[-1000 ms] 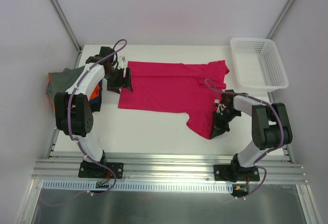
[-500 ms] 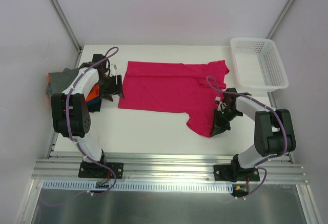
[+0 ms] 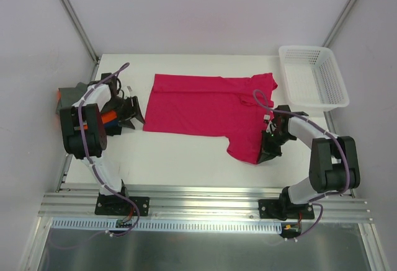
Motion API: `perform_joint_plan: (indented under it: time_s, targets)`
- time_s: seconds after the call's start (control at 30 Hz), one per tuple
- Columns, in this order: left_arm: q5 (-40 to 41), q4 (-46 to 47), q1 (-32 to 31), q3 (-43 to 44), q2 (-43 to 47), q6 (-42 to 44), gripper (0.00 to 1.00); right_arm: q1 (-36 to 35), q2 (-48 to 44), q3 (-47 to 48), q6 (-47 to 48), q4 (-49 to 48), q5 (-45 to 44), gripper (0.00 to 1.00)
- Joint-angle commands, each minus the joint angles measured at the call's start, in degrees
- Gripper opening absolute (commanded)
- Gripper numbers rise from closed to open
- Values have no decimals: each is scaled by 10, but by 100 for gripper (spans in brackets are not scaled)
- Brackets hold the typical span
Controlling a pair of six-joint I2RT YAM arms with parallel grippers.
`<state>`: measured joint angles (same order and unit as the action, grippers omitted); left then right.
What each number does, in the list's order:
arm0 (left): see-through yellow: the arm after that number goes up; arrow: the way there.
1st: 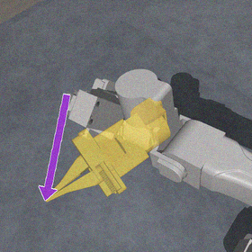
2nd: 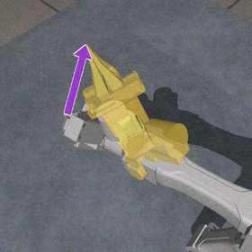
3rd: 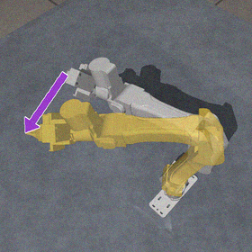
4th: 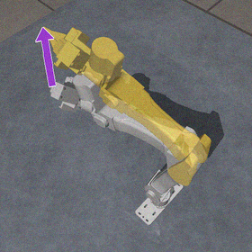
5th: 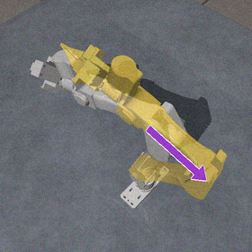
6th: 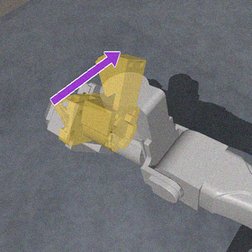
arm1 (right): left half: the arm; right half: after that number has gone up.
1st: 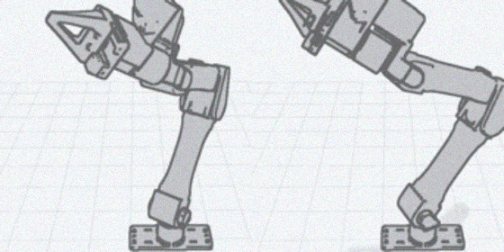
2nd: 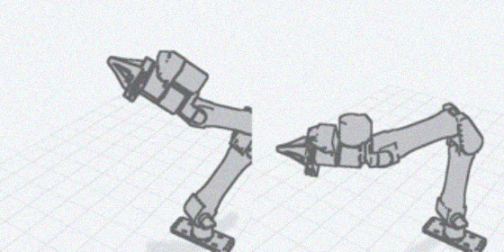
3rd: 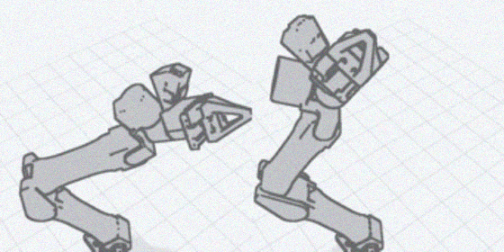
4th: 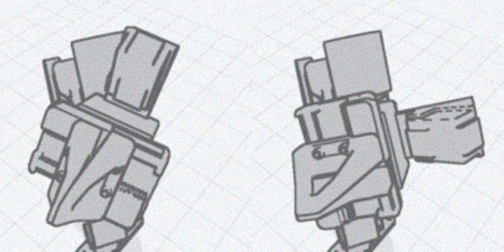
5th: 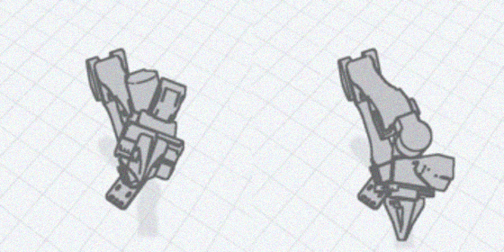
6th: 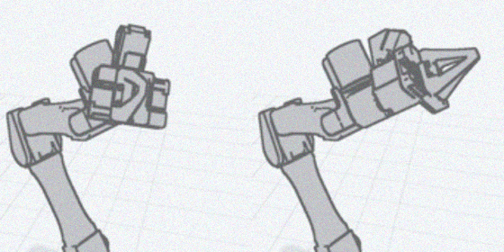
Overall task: Fold and stack the t-shirts
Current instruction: Grap the side of the flattened tshirt closest away from the robot with both arms
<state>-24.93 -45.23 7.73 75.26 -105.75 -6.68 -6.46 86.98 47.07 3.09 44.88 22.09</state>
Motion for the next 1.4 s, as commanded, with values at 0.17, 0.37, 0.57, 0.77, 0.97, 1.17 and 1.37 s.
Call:
perform_joint_plan:
  time_s: [0.17,0.37,0.57,0.77,0.97,1.17,1.37]
  targets:
    - [-61,-4,3,31,-52,-5,52,12,-29,14,13,21,-14,1]
    - [-67,-4,2,43,-83,-5,50,14,-23,23,16,21,-19,0]
    - [-69,-3,3,40,-89,-5,38,16,-16,29,16,21,-20,1]
    - [-70,-2,3,34,-89,-8,33,15,-7,36,15,15,-17,1]
    - [-72,1,3,30,-89,-6,30,16,-5,42,13,14,-15,1]
    - [-79,1,2,29,-95,-6,29,17,-10,40,13,13,-18,0]
    - [-84,1,2,25,-94,-5,14,21,-16,37,15,10,-20,1]
